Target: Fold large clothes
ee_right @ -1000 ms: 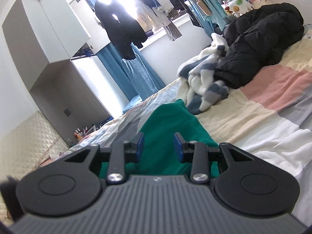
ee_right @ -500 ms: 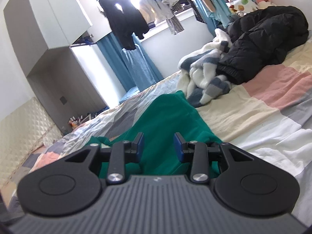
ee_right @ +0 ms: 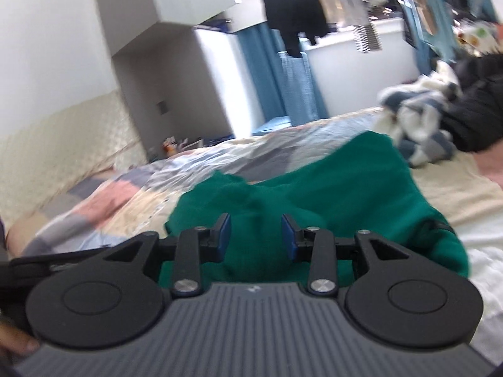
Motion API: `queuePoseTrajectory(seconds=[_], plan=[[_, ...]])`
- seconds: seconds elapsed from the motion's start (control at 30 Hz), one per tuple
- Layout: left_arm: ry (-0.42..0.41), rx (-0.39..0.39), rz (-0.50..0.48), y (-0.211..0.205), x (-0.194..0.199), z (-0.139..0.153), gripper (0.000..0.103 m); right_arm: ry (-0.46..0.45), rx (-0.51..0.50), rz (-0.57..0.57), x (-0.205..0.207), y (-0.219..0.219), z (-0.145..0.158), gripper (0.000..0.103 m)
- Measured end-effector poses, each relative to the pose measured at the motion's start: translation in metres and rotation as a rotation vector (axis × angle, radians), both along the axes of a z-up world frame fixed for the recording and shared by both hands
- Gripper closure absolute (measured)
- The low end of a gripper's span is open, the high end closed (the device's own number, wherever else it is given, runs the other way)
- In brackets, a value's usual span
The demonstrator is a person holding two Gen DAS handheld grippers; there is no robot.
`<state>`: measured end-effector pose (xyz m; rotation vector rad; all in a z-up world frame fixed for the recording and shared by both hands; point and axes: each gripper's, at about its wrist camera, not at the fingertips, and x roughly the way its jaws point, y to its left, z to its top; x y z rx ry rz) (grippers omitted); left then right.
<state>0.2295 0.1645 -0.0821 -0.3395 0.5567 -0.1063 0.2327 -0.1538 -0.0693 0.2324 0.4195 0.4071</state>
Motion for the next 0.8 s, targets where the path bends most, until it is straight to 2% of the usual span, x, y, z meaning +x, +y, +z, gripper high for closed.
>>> queuePoseTrajectory(seconds=[0.07, 0.1, 0.13, 0.23, 0.33, 0.43, 0.53, 0.6, 0.73, 0.8], plan=[[0.006, -0.014, 0.001, 0.010, 0.002, -0.004, 0.040, -0.016, -0.034, 0.015, 0.000, 0.014, 0.002, 0.054], [0.012, -0.015, 0.002, 0.014, 0.003, -0.006, 0.040, -0.022, -0.050, 0.013, 0.002, 0.019, 0.003, 0.045], [0.013, -0.008, 0.005, 0.015, 0.004, -0.008, 0.040, -0.029, -0.071, 0.008, 0.004, 0.025, 0.003, 0.041], [0.031, -0.016, 0.005, 0.016, 0.004, -0.015, 0.040, -0.028, -0.122, 0.004, 0.011, 0.036, -0.004, 0.042], [0.048, -0.038, 0.003, 0.016, 0.003, -0.020, 0.040, 0.049, -0.141, -0.027, 0.024, 0.044, -0.012, 0.041], [0.049, -0.047, -0.003, 0.013, 0.002, -0.022, 0.040, 0.012, -0.224, -0.039, 0.026, 0.058, -0.021, 0.039], [0.035, -0.049, 0.002, 0.012, -0.001, -0.021, 0.040, 0.028, -0.269, -0.030, 0.033, 0.065, -0.033, 0.040], [0.031, -0.051, 0.002, 0.011, -0.002, -0.021, 0.040, 0.018, -0.277, -0.039, 0.034, 0.064, -0.037, 0.042], [0.049, -0.077, 0.000, 0.012, 0.000, -0.022, 0.040, 0.021, -0.258, -0.079, 0.037, 0.057, -0.037, 0.071], [0.054, -0.116, -0.007, 0.014, 0.000, -0.022, 0.040, 0.017, -0.236, -0.092, 0.035, 0.054, -0.032, 0.075]])
